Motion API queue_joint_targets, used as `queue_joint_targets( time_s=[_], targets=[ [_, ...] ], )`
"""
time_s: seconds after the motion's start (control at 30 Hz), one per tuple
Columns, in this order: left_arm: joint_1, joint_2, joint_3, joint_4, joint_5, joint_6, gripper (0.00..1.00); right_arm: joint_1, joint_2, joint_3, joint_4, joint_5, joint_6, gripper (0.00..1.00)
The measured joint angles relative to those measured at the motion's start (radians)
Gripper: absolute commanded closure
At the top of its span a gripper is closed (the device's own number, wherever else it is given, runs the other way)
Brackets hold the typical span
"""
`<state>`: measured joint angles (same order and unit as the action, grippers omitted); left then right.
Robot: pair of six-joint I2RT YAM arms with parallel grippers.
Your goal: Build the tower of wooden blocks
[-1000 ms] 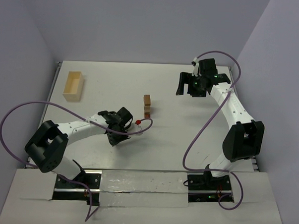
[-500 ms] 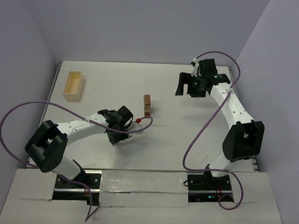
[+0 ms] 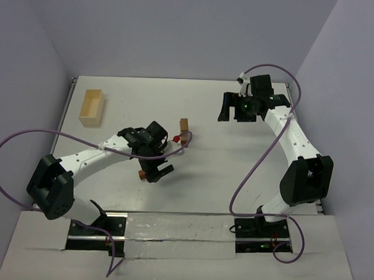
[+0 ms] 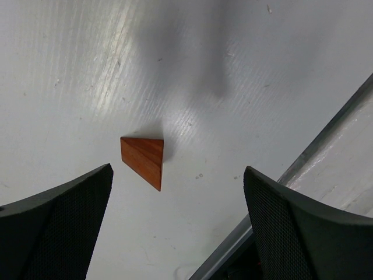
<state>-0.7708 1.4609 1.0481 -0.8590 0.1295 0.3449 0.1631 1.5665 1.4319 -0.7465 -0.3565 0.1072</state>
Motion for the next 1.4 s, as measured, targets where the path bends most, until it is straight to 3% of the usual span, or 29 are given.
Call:
queue_joint_targets(
  time_s=[0.1, 0.17, 0.4, 0.97, 1.23, 1.4],
  targets=[
    [0.002, -0.025, -0.006, -0.009, -0.024, -0.005, 0.21, 0.0, 0.0, 0.0, -0.001, -0.005, -0.002, 0.0],
    [0.01, -0.045, -0.036, -0.01, -0.049, -0.002, 0.26, 0.0, 0.0, 0.0, -0.001, -0.009, -0.002, 0.0],
    [0.043, -0.044, -0.164, -0.008, -0.104, 0.008, 0.22, 0.0, 0.0, 0.0, -0.002, -0.022, -0.001, 0.0],
    [0.055, 0.032, -0.172, 0.108, -0.135, 0.029, 0.48, 0.0, 0.0, 0.0, -0.003, -0.028, -0.002, 0.0],
    [0.055, 0.039, -0.162, 0.129, -0.16, 0.03, 1.0, 0.0, 0.0, 0.0, -0.002, -0.029, -0.004, 0.0],
    [0.06, 0.029, -0.144, 0.129, -0.171, 0.026, 1.0, 0.0, -0.013, -0.022, 0.004, -0.029, -0.026, 0.0]
  ],
)
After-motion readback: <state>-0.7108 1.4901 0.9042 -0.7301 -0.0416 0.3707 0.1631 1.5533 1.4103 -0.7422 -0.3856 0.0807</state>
